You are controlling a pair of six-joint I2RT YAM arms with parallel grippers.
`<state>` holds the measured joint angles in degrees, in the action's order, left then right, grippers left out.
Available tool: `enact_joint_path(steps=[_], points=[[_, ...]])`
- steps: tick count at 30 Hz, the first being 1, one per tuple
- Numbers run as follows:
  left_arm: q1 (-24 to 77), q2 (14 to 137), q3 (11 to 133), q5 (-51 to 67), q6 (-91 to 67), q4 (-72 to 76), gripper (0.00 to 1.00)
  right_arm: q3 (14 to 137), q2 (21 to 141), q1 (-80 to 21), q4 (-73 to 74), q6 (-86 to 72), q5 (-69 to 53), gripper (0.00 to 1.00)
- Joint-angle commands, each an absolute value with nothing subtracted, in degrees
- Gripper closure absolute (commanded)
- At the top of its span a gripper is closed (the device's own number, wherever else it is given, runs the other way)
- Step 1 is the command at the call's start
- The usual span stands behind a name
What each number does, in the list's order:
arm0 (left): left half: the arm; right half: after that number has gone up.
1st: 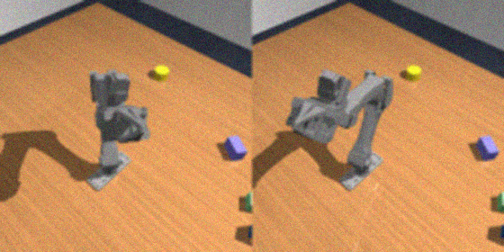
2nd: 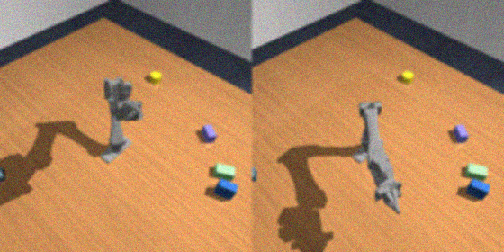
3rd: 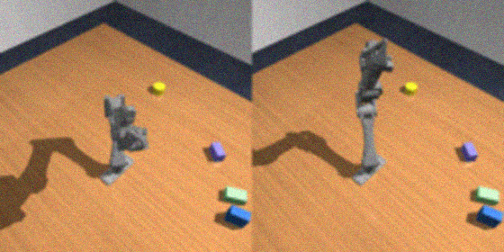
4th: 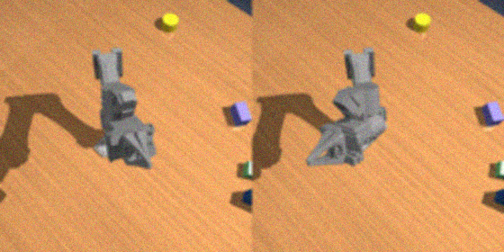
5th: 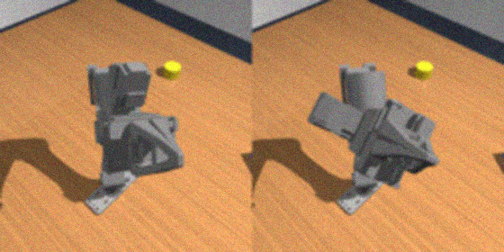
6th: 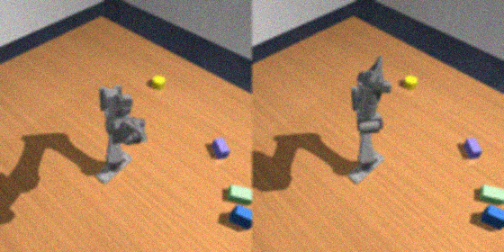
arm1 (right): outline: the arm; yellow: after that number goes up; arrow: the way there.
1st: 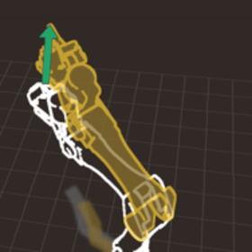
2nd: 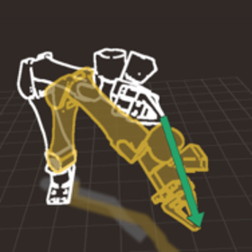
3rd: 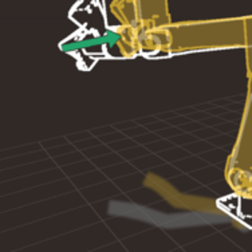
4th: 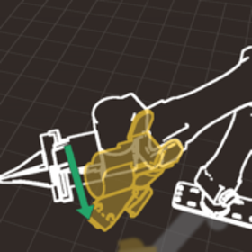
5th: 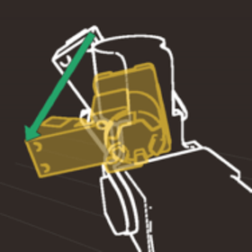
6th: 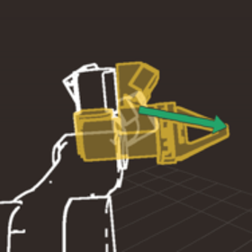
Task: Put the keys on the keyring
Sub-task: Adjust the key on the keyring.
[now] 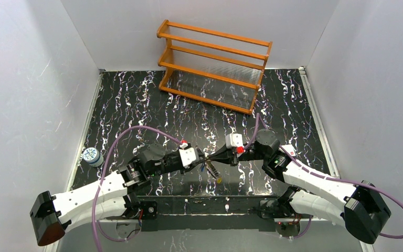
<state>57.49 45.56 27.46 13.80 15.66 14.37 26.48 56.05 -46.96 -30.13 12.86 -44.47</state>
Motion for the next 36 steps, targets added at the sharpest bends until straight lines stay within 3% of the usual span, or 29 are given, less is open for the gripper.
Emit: enact_joint_path(steps=[1, 11, 20, 25, 31, 33, 36], points=[[57.48, 44.35, 26.52, 13.46, 15.98, 13.29, 0.78, 29.09, 54.58, -47.2, -35.65, 12.78, -46.43, 0.99], [57.53, 43.24, 24.91, 13.44, 12.8, 19.76, 0.84, 28.66, 54.63, -47.19, -36.37, 12.14, -46.78, 0.99], [57.52, 43.36, 23.7, 14.04, 9.5, 24.61, 0.76, 28.43, 54.92, -47.2, -36.65, 11.93, -47.07, 0.99], [57.55, 43.14, 23.12, 14.32, 8.79, 26.62, 0.84, 28.3, 55.0, -47.2, -36.91, 11.85, -47.21, 0.99], [57.49, 42.81, 22.77, 14.16, 8.23, 27.42, 0.86, 28.13, 54.96, -47.19, -37.0, 11.78, -47.25, 0.99], [57.53, 42.52, 22.69, 13.99, 8.22, 27.43, 0.99, 28.01, 55.04, -47.19, -37.09, 11.71, -47.09, 0.99], [57.48, 41.6, 22.59, 13.18, 8.26, 27.14, 1.0, 27.91, 55.05, -47.19, -37.09, 11.83, -46.76, 0.99]])
